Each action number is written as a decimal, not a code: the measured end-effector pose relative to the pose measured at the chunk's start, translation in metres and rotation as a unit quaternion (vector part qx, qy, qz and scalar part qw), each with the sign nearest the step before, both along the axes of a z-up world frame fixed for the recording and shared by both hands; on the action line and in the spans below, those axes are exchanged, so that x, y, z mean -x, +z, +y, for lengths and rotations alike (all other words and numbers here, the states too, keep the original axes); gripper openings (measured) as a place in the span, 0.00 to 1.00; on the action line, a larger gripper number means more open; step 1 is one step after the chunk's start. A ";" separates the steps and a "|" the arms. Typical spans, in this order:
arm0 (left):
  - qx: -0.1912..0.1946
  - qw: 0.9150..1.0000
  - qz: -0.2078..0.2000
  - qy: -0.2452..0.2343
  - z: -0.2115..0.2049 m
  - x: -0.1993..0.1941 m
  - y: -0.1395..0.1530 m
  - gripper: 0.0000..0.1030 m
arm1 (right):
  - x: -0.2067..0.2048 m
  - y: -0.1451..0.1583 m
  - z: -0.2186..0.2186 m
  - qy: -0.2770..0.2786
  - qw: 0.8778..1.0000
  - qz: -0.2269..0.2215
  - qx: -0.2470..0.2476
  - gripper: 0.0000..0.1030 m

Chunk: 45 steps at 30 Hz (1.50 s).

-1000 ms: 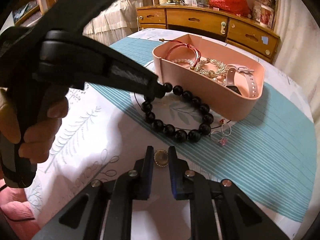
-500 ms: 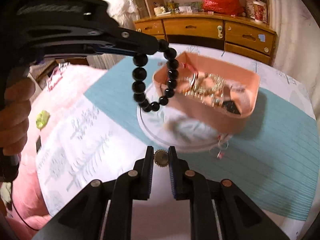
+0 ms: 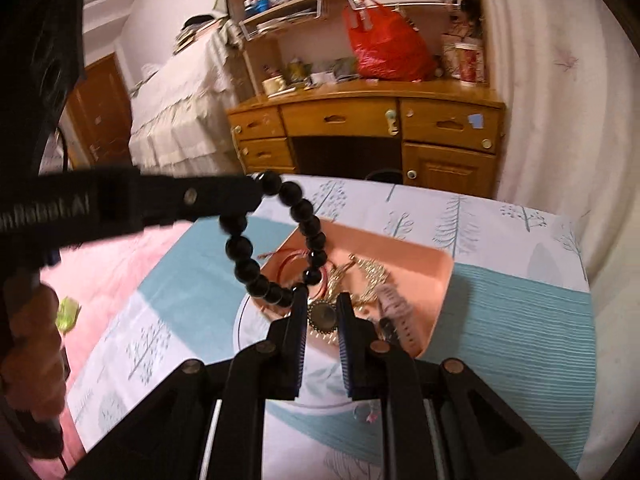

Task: Organize jewelry

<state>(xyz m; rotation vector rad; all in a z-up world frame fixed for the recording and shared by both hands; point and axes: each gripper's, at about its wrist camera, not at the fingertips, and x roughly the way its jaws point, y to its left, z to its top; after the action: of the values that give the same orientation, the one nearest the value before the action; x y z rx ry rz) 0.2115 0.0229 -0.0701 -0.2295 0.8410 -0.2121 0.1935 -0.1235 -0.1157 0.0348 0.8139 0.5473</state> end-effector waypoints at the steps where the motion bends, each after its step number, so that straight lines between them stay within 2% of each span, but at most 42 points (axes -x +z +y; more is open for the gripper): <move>1: 0.000 1.000 0.000 0.002 0.001 -0.002 -0.001 0.13 | 0.000 0.000 -0.001 -0.004 1.000 0.003 -0.003 0.14; 4: -0.009 1.000 0.006 0.008 0.001 -0.008 -0.006 0.13 | -0.005 -0.007 -0.004 -0.022 1.000 0.011 -0.005 0.14; 5: -0.029 0.999 0.015 0.018 -0.001 -0.011 -0.010 0.16 | -0.006 -0.009 -0.005 -0.030 0.999 0.013 -0.008 0.14; 6: -0.040 0.999 0.019 0.027 -0.002 -0.012 -0.011 0.21 | -0.007 -0.011 -0.006 -0.039 0.999 0.015 -0.010 0.15; 8: -0.045 0.998 0.031 0.035 0.000 -0.013 -0.015 0.45 | -0.012 -0.018 -0.007 -0.052 0.998 0.038 -0.007 0.21; 10: -0.039 0.998 0.032 0.040 0.004 -0.012 -0.015 0.51 | -0.013 -0.022 -0.010 -0.054 0.997 0.049 -0.010 0.25; 12: -0.040 0.998 0.035 0.045 0.007 -0.011 -0.016 0.52 | -0.012 -0.023 -0.014 -0.059 0.997 0.048 -0.014 0.29; 16: -0.059 0.996 0.050 0.052 0.011 -0.011 -0.025 0.66 | -0.011 -0.026 -0.024 -0.071 0.996 0.056 -0.020 0.40; 18: -0.068 0.994 0.061 0.053 0.012 -0.009 -0.031 0.66 | -0.009 -0.029 -0.030 -0.077 0.995 0.061 -0.021 0.45; 23: -0.086 0.991 0.096 0.032 0.010 0.002 -0.052 0.66 | 0.002 -0.041 -0.044 -0.077 0.994 0.078 -0.010 0.51; 32: -0.141 0.983 0.115 -0.036 -0.012 0.019 -0.074 0.67 | 0.026 -0.069 -0.058 -0.035 0.992 0.093 0.071 0.51; 38: -0.143 0.981 0.088 -0.099 -0.036 0.032 -0.093 0.67 | 0.035 -0.079 -0.058 0.008 0.991 0.057 0.121 0.51; 42: -0.159 0.972 0.048 -0.169 -0.060 0.045 -0.110 0.67 | 0.036 -0.082 -0.059 0.034 0.990 0.020 0.139 0.51; 45: -0.176 0.963 0.019 -0.203 -0.078 0.050 -0.121 0.67 | 0.030 -0.083 -0.063 0.044 0.989 0.003 0.140 0.51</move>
<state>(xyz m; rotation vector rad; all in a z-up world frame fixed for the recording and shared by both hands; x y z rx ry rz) 0.1616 -0.0548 -0.1916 0.2785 0.9424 -0.4370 0.1632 -0.1863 -0.1991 -0.2587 0.8950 0.5119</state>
